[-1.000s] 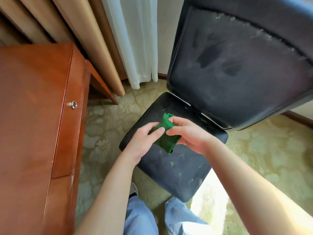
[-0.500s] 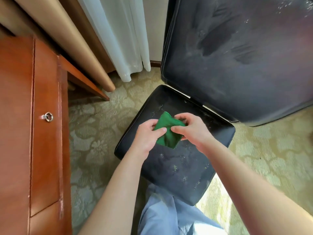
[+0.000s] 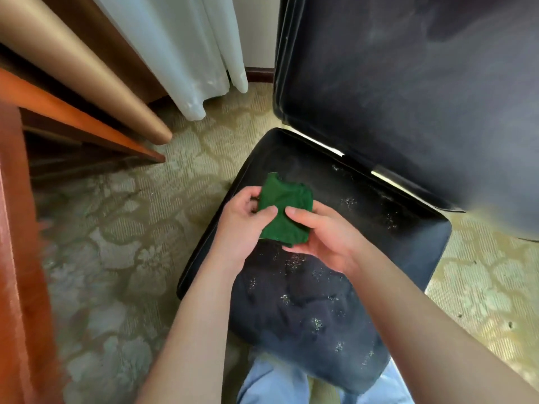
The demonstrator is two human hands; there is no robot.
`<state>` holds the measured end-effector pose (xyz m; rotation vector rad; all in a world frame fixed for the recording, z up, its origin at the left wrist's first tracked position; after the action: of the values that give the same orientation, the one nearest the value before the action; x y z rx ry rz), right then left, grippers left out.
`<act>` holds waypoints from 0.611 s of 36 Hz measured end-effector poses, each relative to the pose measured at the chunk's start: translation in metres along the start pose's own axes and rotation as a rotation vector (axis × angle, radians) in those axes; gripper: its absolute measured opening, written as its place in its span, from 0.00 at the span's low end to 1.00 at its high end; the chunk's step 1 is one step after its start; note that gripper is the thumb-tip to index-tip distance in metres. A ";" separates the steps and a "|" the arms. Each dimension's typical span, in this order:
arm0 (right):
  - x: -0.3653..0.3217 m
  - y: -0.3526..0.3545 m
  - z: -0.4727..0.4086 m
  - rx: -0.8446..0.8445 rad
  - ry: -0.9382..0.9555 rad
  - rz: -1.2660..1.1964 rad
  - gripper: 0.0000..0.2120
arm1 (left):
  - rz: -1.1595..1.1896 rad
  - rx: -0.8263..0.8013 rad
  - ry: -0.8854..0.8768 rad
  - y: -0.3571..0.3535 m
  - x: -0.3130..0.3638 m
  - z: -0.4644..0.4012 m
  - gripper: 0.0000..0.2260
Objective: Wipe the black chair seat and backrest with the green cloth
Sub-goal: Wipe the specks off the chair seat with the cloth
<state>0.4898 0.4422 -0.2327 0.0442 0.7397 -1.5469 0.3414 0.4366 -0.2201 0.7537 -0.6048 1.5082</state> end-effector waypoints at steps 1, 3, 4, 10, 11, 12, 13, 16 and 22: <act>-0.002 0.003 -0.007 0.000 0.016 0.011 0.16 | -0.024 0.029 -0.013 0.000 -0.004 -0.006 0.10; -0.005 0.008 -0.018 0.004 0.046 0.033 0.15 | -0.048 0.063 -0.031 -0.002 -0.010 -0.017 0.11; -0.005 0.012 -0.023 0.010 0.060 0.047 0.15 | -0.057 0.069 -0.037 -0.004 -0.013 -0.021 0.12; -0.008 0.027 -0.034 0.074 0.118 0.145 0.15 | -0.134 0.083 -0.070 -0.016 -0.023 -0.036 0.11; -0.008 0.029 -0.035 0.087 0.125 0.159 0.16 | -0.134 0.086 -0.069 -0.017 -0.024 -0.037 0.11; -0.009 0.031 -0.036 0.101 0.129 0.171 0.16 | -0.131 0.087 -0.066 -0.018 -0.025 -0.038 0.11; -0.009 0.033 -0.037 0.114 0.131 0.180 0.17 | -0.127 0.088 -0.062 -0.019 -0.026 -0.040 0.11; -0.013 0.039 -0.041 0.149 0.146 0.207 0.18 | -0.105 0.107 -0.061 -0.020 -0.029 -0.046 0.11; -0.029 0.051 -0.048 0.273 0.243 0.349 0.16 | -0.257 0.321 -0.101 0.001 -0.039 -0.058 0.07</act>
<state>0.5215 0.4938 -0.2786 0.5453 0.6633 -1.3079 0.3345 0.4553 -0.2874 1.1163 -0.3265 1.3476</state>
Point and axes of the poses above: each hand's wrist, its own z-axis away from the middle knuckle, its own y-axis out of the back of the hand, x = y × z, the point moved 5 cm from there along -z, towards the middle knuckle, and after that the axes turned 2 degrees about -z, right-handed, at the moved point
